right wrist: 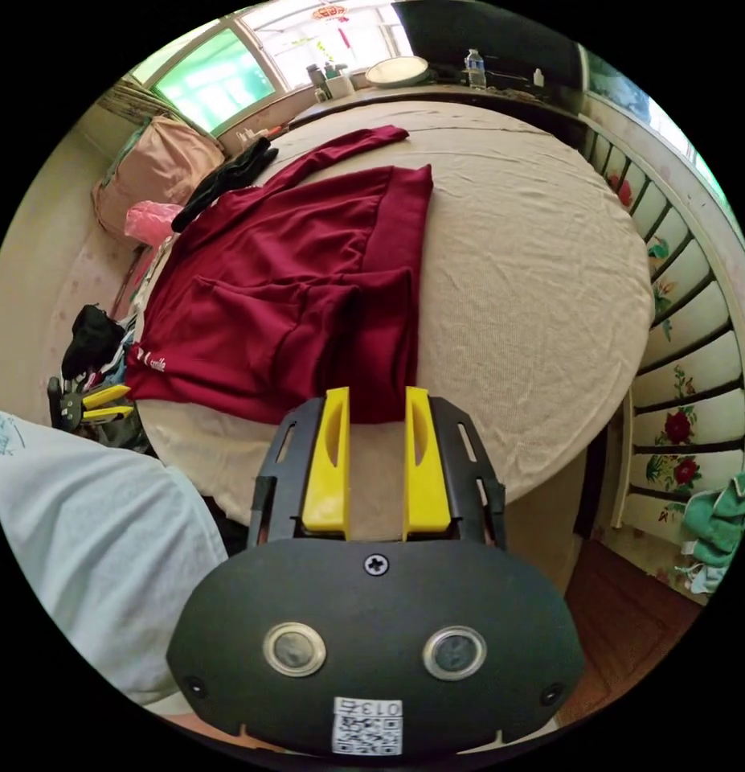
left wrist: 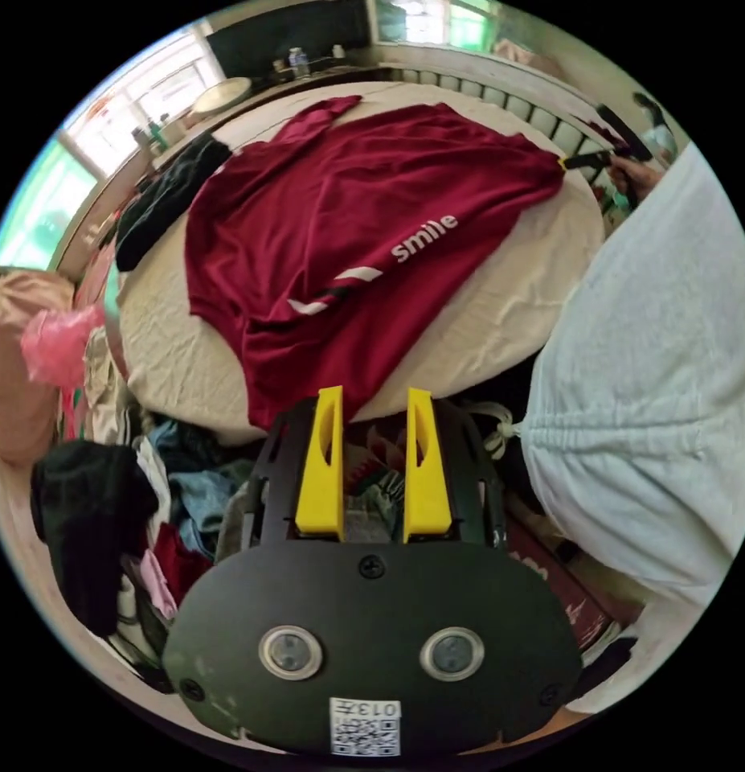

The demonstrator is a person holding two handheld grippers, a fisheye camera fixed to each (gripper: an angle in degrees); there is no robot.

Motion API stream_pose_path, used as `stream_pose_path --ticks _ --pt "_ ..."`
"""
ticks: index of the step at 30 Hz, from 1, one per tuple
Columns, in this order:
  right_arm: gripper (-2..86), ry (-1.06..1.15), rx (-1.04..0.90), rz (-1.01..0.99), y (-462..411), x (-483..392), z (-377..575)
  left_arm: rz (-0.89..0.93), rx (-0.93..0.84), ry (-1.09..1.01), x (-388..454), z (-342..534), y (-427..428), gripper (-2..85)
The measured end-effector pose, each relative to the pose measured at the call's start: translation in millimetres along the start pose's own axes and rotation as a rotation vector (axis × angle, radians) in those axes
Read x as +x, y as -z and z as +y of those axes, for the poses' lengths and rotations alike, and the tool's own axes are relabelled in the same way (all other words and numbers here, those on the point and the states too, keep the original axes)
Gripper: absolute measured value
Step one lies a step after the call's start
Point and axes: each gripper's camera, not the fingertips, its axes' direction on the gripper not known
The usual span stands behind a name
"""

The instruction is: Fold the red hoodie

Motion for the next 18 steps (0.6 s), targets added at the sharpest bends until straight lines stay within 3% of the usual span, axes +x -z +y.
stream_pose_path --ticks 5,11,18 --pt "3.8 0.019 -0.084 0.009 -1 7 -18 0.023 -0.102 -0.140 -6 -27 -17 1.5" --pt "3.0 0.101 -0.138 0.060 26 6 -35 0.050 -0.103 -0.279 -14 -22 13 0.2" --pt "5.3 0.124 -0.170 0.076 9 14 -29 0.048 -0.139 -0.275 -1 -13 -1 0.3"
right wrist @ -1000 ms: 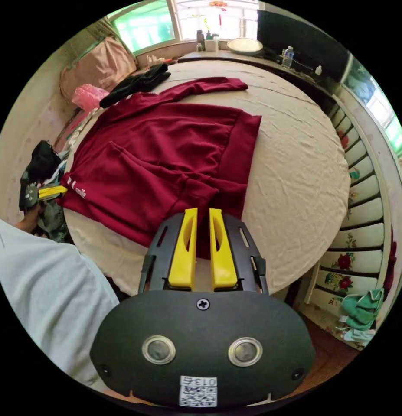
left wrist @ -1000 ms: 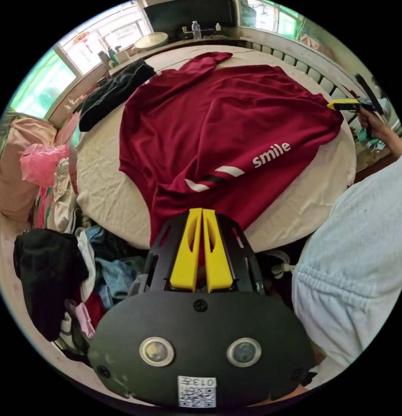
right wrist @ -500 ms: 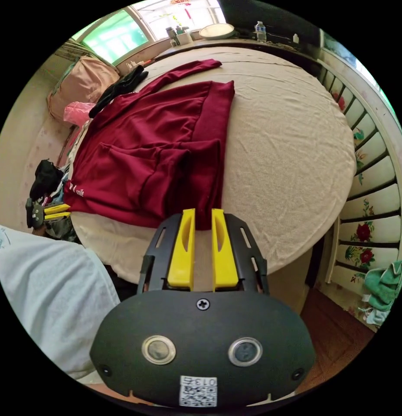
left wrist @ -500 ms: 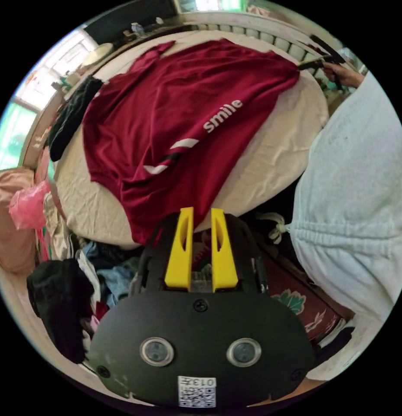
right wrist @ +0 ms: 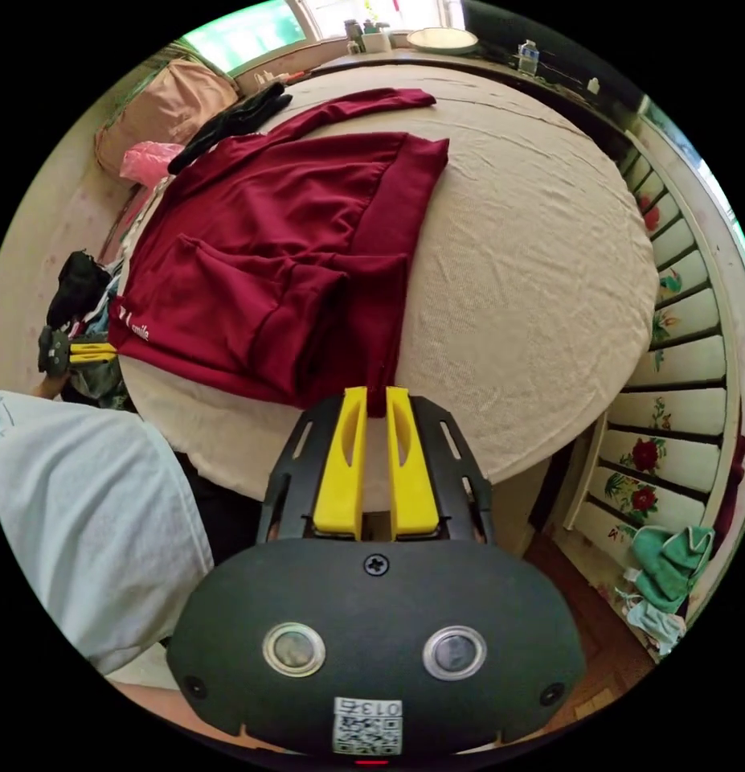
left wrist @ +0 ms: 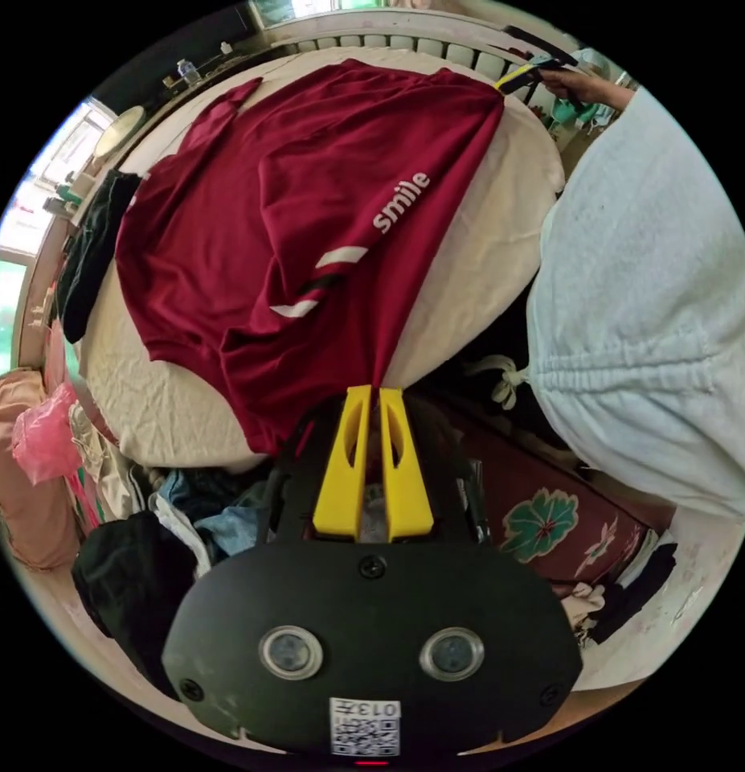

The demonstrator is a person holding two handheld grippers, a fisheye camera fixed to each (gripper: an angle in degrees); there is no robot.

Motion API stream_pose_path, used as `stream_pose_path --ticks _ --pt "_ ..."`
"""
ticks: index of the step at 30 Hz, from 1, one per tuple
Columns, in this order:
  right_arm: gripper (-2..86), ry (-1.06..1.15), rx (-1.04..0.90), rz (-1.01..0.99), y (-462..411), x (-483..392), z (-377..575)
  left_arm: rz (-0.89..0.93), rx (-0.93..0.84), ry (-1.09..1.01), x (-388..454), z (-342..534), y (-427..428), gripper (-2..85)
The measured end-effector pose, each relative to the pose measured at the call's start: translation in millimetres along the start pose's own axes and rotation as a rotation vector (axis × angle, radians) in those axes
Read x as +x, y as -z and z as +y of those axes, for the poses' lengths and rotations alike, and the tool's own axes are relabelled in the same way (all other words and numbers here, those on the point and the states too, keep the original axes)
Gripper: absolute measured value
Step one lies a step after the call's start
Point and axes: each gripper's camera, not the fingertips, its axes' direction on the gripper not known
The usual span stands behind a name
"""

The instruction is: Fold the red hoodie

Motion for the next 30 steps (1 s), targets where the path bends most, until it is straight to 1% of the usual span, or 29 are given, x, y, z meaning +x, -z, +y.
stream_pose_path --ticks 2,3,5,8,10,13,15,17,18,19,20,23,25,26,28,30 --pt "6.1 -0.013 0.013 0.024 14 5 9 0.027 -0.076 0.063 2 14 10 0.1" --pt "6.2 -0.026 0.045 0.054 27 7 15 0.021 -0.072 0.084 2 19 16 0.0" --pt "5.5 -0.021 0.103 0.088 46 1 20 -0.029 0.021 0.188 -1 40 45 -0.1" --pt "4.0 0.108 0.204 0.107 55 -38 8 -0.093 0.119 0.351 -19 41 63 -0.2" --pt "3.4 0.170 0.204 0.094 44 -65 -11 -0.097 0.158 0.375 -25 25 61 -0.3" --pt "2.9 0.252 0.183 0.020 18 -100 -39 -0.107 0.215 0.322 -22 -14 58 -0.3" --pt "2.6 0.296 0.141 0.077 -5 -117 -52 -0.123 0.219 0.292 -17 -33 54 -0.3" --pt "2.5 0.289 0.123 0.150 -20 -118 -55 -0.144 0.105 0.297 -17 -41 33 -0.3" --pt "2.4 0.279 0.095 0.160 -30 -114 -56 -0.146 0.097 0.293 -16 -39 29 -0.3" --pt "2.3 0.273 0.079 0.147 -34 -111 -57 -0.160 0.159 0.300 -13 -30 31 -0.3" --pt "2.2 0.260 0.109 0.115 -33 -106 -54 -0.144 0.186 0.317 -14 -23 32 -0.3" --pt "1.9 0.259 0.075 0.067 -27 -102 -57 -0.080 0.166 0.390 -21 -19 40 -0.3" --pt "2.3 0.236 0.159 0.026 -6 -97 -56 -0.077 0.159 0.435 -27 -18 53 -0.2" --pt "2.6 0.203 0.218 0.002 9 -90 -57 -0.118 0.207 0.464 -31 -14 67 -0.2" --pt "4.3 0.151 0.291 0.031 27 -77 -61 -0.194 0.275 0.543 -44 -5 86 0.0" --pt "6.3 0.094 0.332 0.047 39 -54 -74 -0.214 0.313 0.611 -68 1 96 0.2"
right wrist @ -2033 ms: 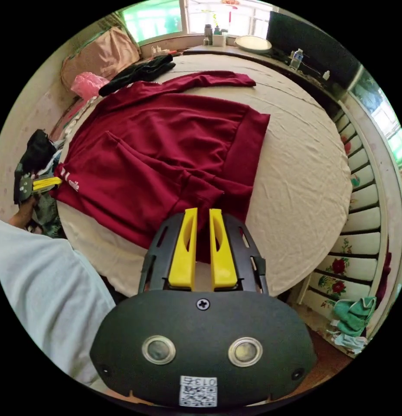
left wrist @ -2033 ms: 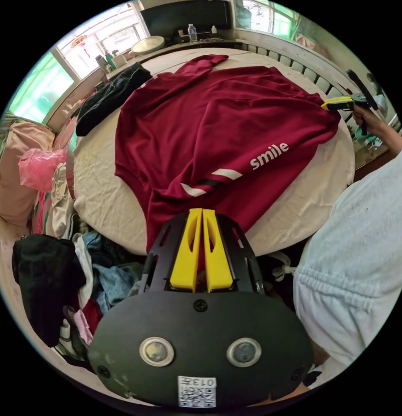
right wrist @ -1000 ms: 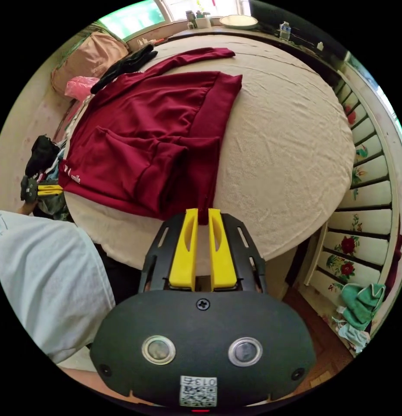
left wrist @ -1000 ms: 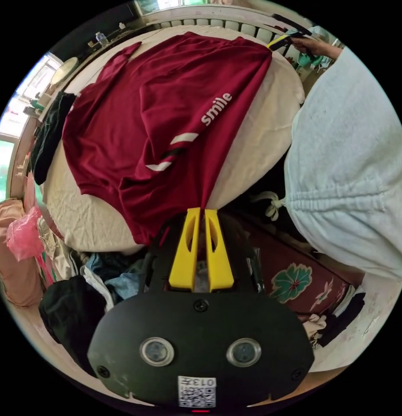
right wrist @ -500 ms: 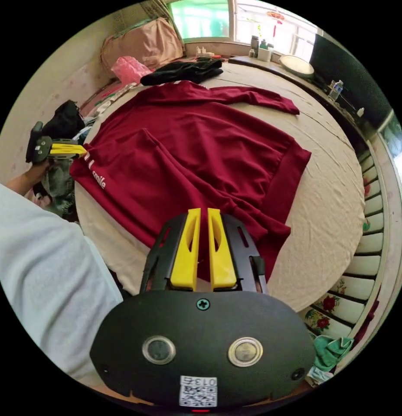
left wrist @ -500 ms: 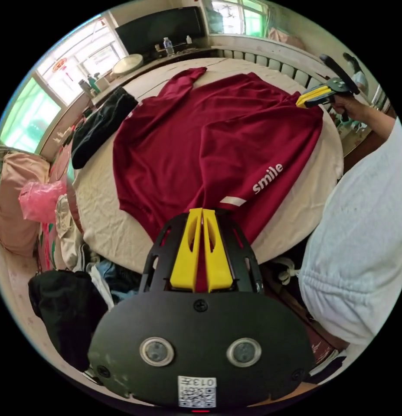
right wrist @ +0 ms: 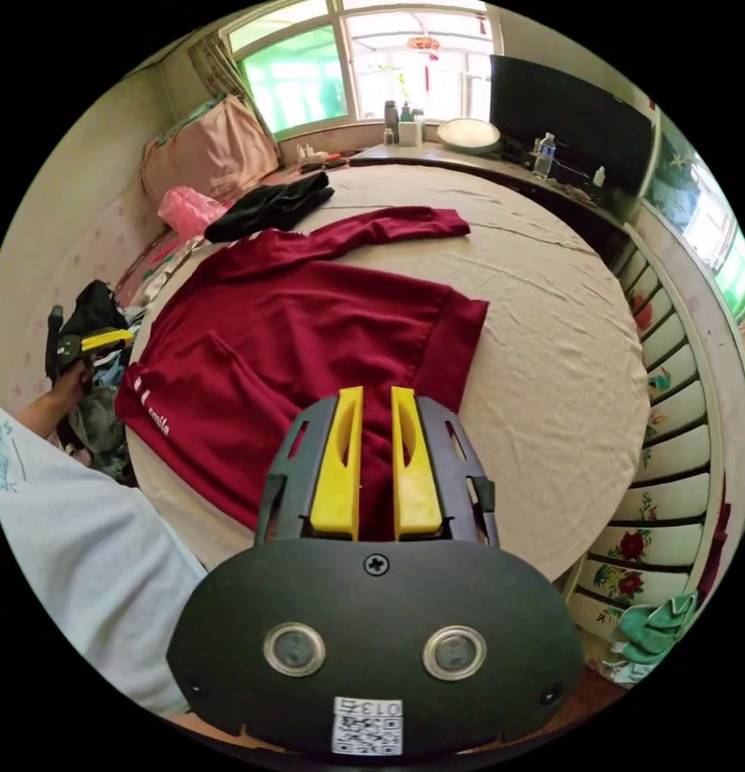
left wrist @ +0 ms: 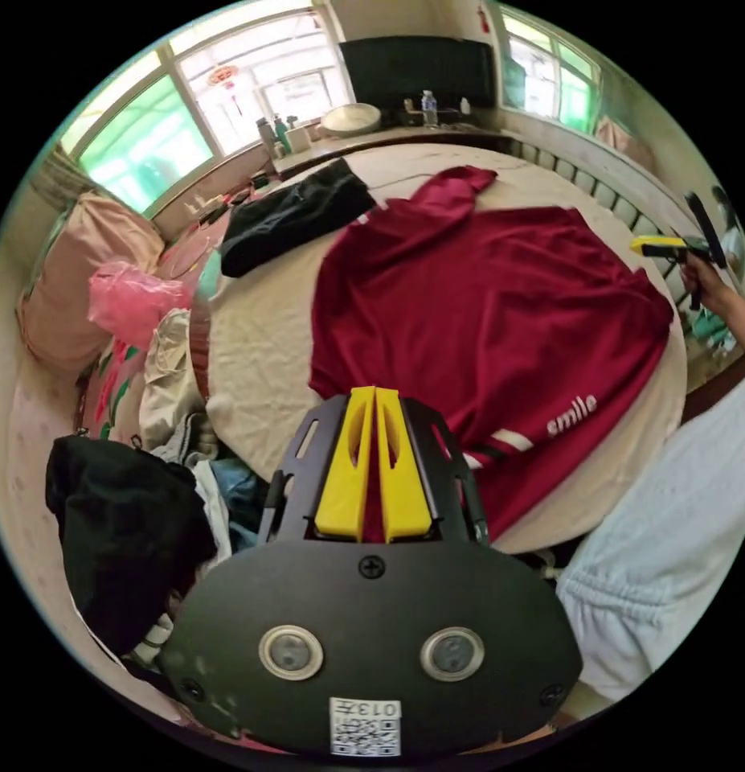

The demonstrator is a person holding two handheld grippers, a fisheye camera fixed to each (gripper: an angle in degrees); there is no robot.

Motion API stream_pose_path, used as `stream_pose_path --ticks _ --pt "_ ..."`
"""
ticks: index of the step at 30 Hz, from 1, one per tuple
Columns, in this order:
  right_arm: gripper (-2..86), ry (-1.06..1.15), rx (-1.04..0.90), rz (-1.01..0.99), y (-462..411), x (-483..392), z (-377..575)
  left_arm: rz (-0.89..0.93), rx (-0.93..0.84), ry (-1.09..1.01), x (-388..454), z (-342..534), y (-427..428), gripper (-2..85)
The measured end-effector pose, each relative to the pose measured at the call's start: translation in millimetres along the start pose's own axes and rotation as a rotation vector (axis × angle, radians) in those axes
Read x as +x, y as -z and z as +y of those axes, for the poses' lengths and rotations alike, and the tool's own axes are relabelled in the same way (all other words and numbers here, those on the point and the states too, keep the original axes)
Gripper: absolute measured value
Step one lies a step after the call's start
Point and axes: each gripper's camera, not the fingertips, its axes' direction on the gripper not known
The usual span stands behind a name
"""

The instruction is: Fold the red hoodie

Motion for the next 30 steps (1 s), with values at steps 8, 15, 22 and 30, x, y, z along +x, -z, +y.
stream_pose_path --ticks 8,15,22,30 --pt "8.9 0.051 -0.040 0.093 -30 57 -91 0.075 0.060 0.012 -76 -138 -41 6.9" --pt "10.0 0.361 -0.294 0.020 -94 58 -168 0.233 -0.060 -0.146 -95 -237 -96 10.6" --pt "7.6 0.404 -0.395 -0.051 -122 53 -181 0.335 -0.223 -0.186 -107 -260 -134 4.2" --pt "3.3 0.510 -0.227 0.140 -60 -12 -145 0.290 -0.006 -0.291 -108 -229 -49 0.6"
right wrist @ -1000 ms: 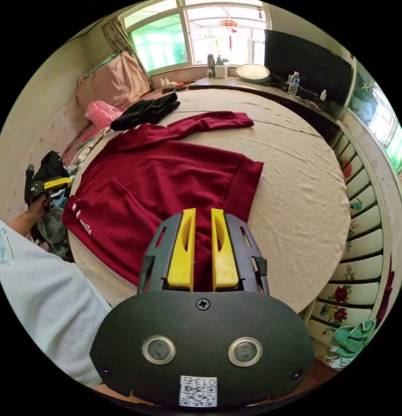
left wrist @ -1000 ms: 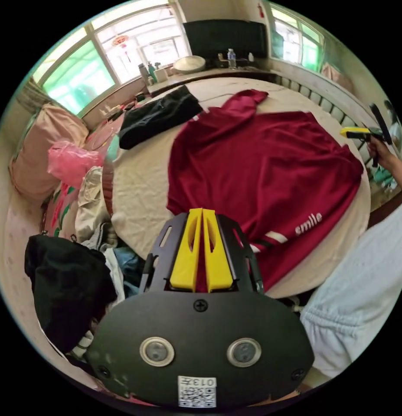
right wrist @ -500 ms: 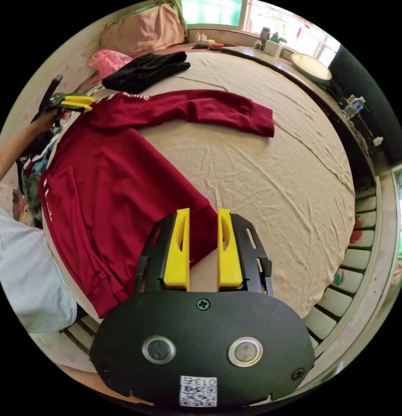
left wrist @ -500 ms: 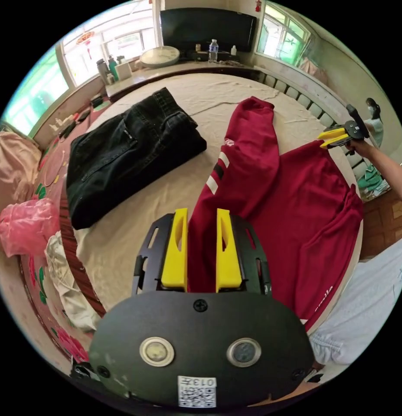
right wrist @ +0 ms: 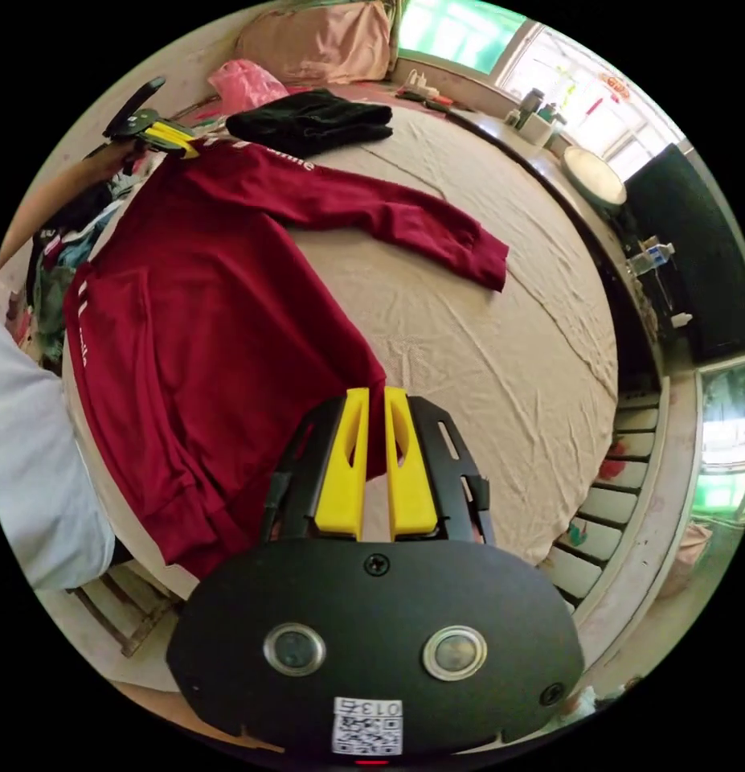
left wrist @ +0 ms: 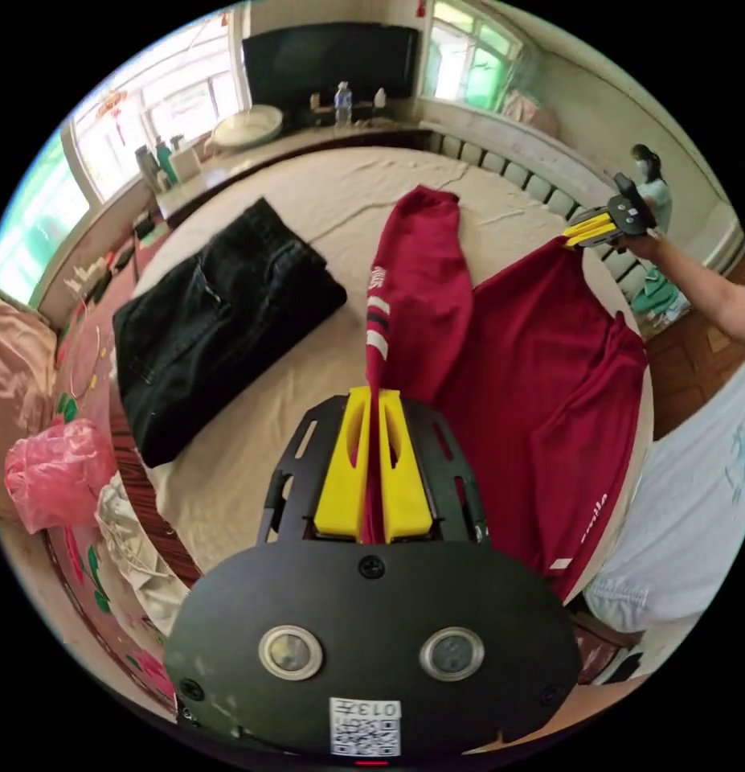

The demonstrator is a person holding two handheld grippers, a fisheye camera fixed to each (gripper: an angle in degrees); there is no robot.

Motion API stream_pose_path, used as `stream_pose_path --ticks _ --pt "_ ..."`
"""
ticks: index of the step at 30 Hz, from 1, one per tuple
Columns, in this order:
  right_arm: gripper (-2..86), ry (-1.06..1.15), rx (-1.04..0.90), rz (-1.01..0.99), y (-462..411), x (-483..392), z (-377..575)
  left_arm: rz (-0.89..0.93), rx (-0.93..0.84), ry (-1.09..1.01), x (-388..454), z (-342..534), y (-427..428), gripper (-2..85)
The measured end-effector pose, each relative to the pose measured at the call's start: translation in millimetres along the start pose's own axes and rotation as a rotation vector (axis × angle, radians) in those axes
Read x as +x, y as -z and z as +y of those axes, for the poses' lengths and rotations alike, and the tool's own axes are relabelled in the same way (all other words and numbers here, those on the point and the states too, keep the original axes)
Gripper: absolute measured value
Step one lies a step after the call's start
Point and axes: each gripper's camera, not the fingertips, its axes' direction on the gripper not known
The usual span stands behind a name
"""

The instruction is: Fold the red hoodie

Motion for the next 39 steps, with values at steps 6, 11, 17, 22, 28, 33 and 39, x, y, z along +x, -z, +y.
stream_pose_path --ticks 6,11,17,22,28,33,39 --pt "3.0 -0.027 0.086 0.216 32 -93 54 -0.091 0.111 -0.106 75 78 65 0.4" --pt "3.0 -0.063 0.068 0.327 27 -160 81 -0.156 0.048 -0.114 134 133 59 0.5" --pt "3.0 0.020 -0.016 0.451 -1 -230 97 -0.147 -0.015 -0.106 156 161 36 0.5" --pt "3.1 0.044 -0.038 0.442 -22 -246 108 -0.122 -0.084 -0.132 162 168 14 0.6" --pt "3.5 0.015 0.002 0.536 -2 -249 112 -0.187 -0.020 -0.153 177 164 42 0.8" --pt "6.5 0.102 -0.093 0.398 -33 -250 134 -0.108 -0.156 -0.211 171 174 5 1.9" --pt "11.5 -0.081 -0.066 0.208 22 -204 172 0.085 -0.118 -0.043 129 192 26 7.7"
